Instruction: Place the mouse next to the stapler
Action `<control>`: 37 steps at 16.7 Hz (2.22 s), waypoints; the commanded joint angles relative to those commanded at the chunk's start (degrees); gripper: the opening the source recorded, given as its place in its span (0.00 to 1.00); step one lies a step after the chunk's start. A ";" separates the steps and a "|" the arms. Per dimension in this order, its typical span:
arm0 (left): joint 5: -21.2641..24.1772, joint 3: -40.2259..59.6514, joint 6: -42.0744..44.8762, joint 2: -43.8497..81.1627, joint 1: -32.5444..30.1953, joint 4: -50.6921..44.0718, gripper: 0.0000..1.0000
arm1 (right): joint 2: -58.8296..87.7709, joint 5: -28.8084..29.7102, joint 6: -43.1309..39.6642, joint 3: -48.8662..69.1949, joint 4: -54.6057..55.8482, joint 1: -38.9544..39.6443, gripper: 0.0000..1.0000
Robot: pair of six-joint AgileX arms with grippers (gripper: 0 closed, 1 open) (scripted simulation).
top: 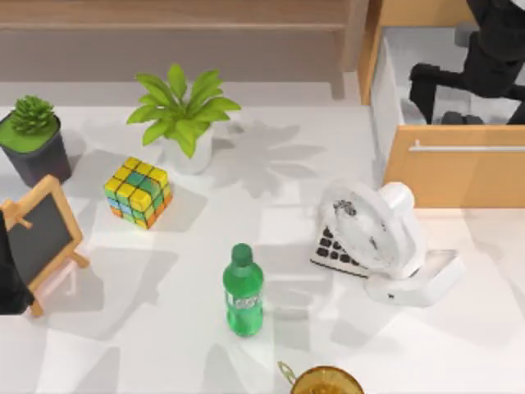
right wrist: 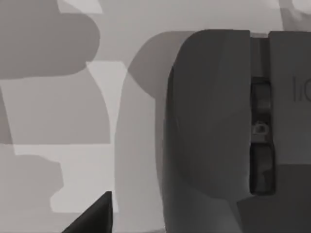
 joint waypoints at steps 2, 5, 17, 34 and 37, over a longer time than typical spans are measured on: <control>0.00 0.00 0.00 0.00 0.00 0.00 1.00 | 0.00 0.00 0.00 0.00 0.00 0.00 1.00; 0.00 0.00 0.00 0.00 0.00 0.00 1.00 | -0.06 -0.02 -0.07 -0.19 0.11 -0.23 1.00; 0.00 0.00 0.00 0.00 0.00 0.00 1.00 | -0.40 0.03 -0.08 -2.80 2.32 -0.11 1.00; 0.00 0.00 0.00 0.00 0.00 0.00 1.00 | 1.75 0.01 -0.11 -3.62 5.38 -0.13 0.70; 0.00 0.00 0.00 0.00 0.00 0.00 1.00 | 1.75 0.01 -0.11 -3.62 5.38 -0.13 0.47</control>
